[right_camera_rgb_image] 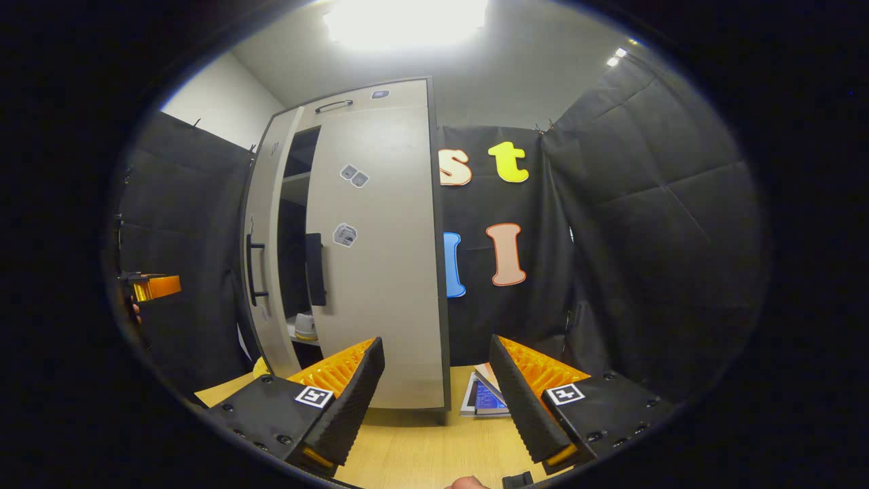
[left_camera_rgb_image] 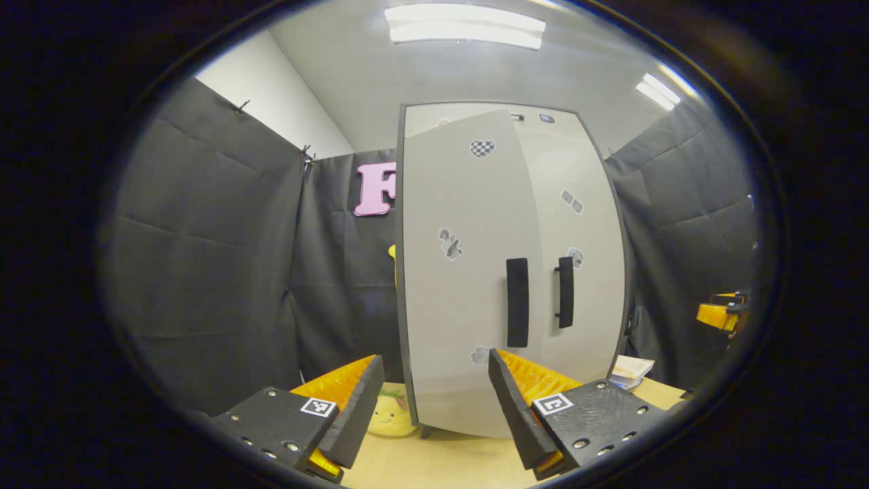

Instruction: Grab one shoe with the right hand and put it into the shoe cabinet, grab the other shoe with the left hand and put it into the shoe cabinet; then close the right door with the right hand and the left door with the left hand.

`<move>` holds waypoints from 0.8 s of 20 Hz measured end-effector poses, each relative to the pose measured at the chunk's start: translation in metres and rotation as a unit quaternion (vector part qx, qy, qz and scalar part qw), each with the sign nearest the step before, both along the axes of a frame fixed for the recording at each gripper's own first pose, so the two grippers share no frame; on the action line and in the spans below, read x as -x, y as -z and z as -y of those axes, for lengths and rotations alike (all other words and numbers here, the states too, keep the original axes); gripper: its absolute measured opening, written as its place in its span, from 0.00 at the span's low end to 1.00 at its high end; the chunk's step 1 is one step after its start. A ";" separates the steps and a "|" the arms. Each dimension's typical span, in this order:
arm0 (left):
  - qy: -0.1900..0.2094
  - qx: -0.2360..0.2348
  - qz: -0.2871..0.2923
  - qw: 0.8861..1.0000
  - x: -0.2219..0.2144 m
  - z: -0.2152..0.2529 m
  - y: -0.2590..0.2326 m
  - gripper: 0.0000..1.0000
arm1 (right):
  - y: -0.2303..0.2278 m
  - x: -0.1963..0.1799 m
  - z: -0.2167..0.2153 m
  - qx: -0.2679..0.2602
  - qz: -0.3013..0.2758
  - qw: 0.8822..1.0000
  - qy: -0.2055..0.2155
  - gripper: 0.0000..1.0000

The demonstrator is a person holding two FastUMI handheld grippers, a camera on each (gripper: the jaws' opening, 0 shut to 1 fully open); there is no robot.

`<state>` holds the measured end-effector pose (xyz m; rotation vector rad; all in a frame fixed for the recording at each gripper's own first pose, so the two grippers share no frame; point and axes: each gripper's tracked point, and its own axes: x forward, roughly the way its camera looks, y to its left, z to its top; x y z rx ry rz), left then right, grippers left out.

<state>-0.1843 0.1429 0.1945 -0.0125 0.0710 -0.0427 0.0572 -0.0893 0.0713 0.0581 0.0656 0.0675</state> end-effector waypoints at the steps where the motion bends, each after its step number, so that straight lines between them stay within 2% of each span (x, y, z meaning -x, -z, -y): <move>1: 0.000 -0.004 -0.001 1.000 0.003 -0.004 0.000 0.89 | -0.003 0.008 -0.006 0.003 0.002 1.000 0.001 0.98; 7: 0.003 -0.002 -0.001 1.000 0.021 -0.021 0.001 0.89 | -0.011 0.044 -0.041 0.022 0.010 1.000 0.003 0.98; 11: 0.008 -0.003 0.001 1.000 0.030 -0.023 0.004 0.89 | -0.010 0.064 -0.046 0.030 0.013 0.999 0.012 0.98; 12: 0.010 -0.003 0.002 1.000 0.030 -0.022 0.006 0.89 | -0.008 0.067 -0.047 0.031 0.012 0.999 0.014 0.93; 13: 0.009 -0.004 0.001 1.000 0.031 -0.023 0.007 0.89 | -0.006 0.072 -0.047 0.031 0.010 0.999 0.016 0.93; 14: 0.008 -0.005 0.002 1.000 0.033 -0.024 0.007 0.89 | -0.005 0.075 -0.048 0.031 0.009 0.999 0.017 0.98; 15: 0.006 -0.005 0.002 1.000 0.033 -0.025 0.007 0.89 | -0.003 0.076 -0.049 0.030 0.009 0.999 0.018 0.93; 16: 0.005 -0.004 0.001 1.000 0.032 -0.025 0.008 0.89 | -0.004 0.076 -0.049 0.029 0.008 0.999 0.019 0.98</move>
